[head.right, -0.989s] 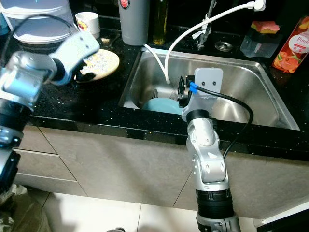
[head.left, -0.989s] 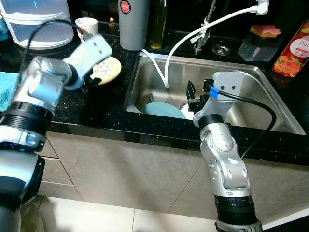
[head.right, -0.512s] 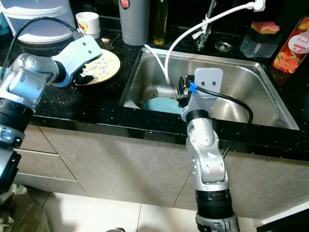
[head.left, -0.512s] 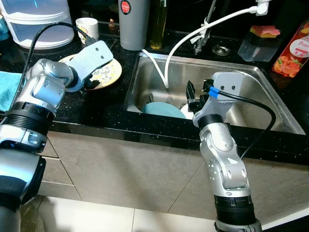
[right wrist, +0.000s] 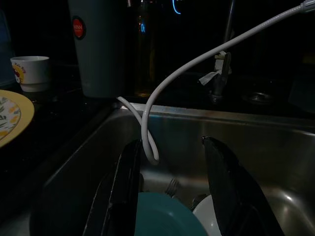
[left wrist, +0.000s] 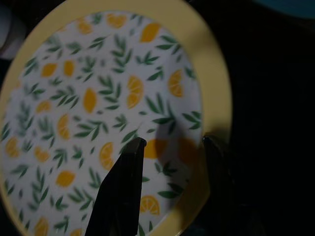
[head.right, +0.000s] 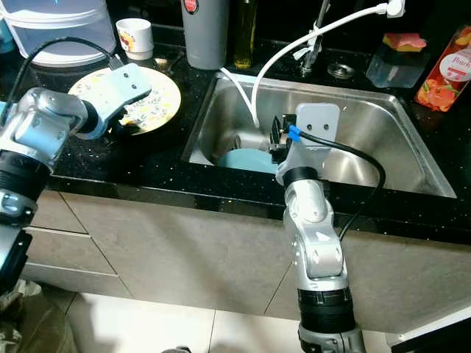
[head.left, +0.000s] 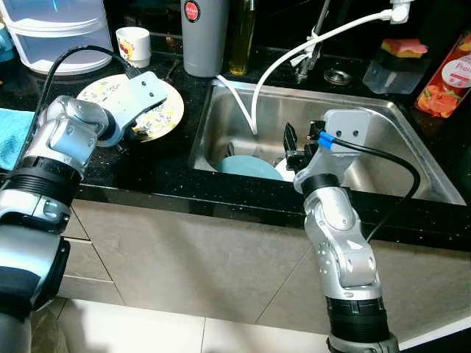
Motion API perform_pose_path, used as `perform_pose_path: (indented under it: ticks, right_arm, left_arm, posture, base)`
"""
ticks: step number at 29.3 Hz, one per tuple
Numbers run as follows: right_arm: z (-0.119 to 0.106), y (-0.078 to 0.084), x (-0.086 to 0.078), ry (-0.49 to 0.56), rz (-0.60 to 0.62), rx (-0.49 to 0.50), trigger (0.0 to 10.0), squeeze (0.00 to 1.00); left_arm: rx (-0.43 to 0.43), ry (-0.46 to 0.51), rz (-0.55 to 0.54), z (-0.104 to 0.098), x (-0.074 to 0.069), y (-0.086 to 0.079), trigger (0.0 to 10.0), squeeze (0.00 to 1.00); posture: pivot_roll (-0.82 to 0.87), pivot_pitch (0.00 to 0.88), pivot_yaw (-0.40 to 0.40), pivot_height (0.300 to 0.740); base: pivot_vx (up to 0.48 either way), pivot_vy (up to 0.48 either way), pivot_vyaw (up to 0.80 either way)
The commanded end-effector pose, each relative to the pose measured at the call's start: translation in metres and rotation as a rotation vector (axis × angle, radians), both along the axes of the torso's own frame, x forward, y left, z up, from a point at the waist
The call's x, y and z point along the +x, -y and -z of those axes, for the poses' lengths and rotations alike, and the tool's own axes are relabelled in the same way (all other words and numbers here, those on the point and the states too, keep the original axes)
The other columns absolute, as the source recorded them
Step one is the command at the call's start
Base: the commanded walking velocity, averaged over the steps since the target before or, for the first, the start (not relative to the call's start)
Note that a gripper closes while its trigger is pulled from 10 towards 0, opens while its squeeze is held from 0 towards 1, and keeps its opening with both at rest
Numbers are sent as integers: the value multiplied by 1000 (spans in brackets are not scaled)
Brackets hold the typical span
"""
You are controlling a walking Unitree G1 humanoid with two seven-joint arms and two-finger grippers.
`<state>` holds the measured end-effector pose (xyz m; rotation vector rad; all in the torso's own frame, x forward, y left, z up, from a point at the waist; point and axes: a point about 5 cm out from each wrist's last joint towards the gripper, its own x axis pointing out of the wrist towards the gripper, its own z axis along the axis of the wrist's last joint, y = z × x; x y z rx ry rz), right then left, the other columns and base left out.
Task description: Kitchen organization
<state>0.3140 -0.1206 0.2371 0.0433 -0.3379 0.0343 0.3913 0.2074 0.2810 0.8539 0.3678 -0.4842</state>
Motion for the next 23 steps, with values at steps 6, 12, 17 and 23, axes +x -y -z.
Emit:
perform_pose_path:
  ticks: [6, 12, 17, 23]
  right_arm:
    - [3, 1, 2, -5, 7, 5, 10000, 0]
    - [3, 2, 2, -4, 7, 4, 10000, 0]
    - [2, 2, 2, -3, 6, 3, 10000, 0]
    - [2, 2, 2, -1, 4, 1, 10000, 0]
  left_arm:
    - [16, -62, 8, 11, -3, -5, 10000, 0]
    - [82, -64, -47, 15, -2, -16, 10000, 0]
    - [123, -39, -109, 11, -1, -24, 8196, 0]
    - [167, -24, -117, 11, 1, -20, 10000, 0]
  posture:
    - [246, 56, -57, 740]
    - [247, 49, -58, 740]
    - [246, 47, -60, 740]
    - [247, 48, -62, 740]
  base:
    - [0, 0, 0]
    - [0, 0, 0]
    - [0, 0, 0]
    - [0, 0, 0]
